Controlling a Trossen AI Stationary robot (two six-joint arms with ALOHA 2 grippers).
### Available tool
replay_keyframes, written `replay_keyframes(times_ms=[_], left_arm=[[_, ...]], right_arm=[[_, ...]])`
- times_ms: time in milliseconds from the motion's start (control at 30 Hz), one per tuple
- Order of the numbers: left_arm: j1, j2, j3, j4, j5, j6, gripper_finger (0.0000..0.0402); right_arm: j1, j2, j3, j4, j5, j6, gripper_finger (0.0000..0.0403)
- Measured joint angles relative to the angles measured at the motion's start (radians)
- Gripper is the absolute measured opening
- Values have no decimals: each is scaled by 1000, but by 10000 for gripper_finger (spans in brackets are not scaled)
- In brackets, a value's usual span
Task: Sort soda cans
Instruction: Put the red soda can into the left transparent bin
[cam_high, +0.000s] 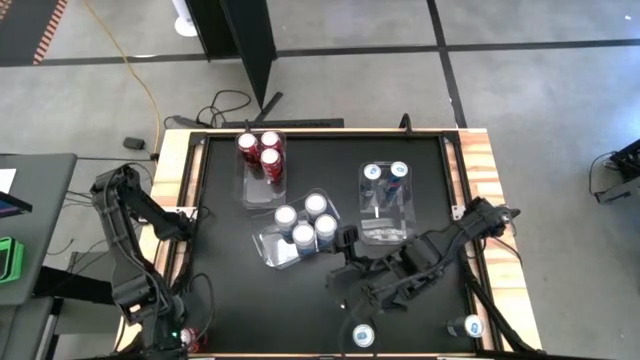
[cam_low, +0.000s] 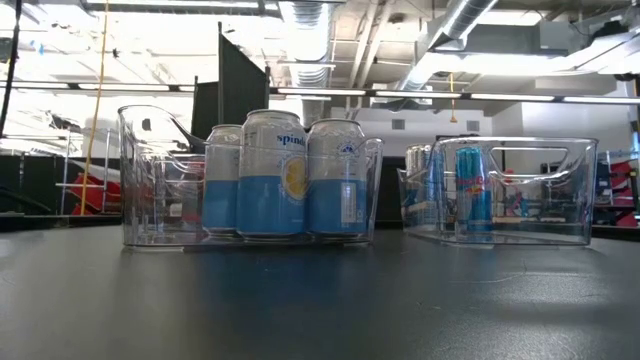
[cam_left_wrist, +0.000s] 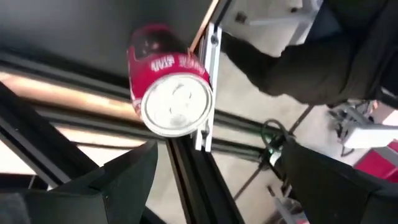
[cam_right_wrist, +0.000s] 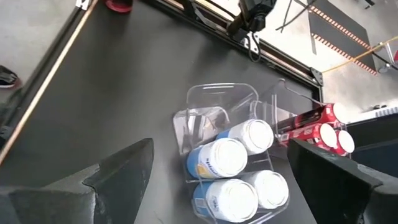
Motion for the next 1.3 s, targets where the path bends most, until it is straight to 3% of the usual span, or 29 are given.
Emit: replay_keyframes(times_ms=[200,433,800,1300], left_arm=[[-20,32,0,-47,63,-31,336],[-28,114,0,-43,102,70,343],[-41,123,0,-87,52,127,344],[-62,123,0,-96,-66,76,344]], right_arm=[[-16,0,0,0,3,-31,388],[-16,0,0,0,3,-37,388],[-16,0,0,-1,2,-16,388],[-14,0,0,-1,2,5,388]])
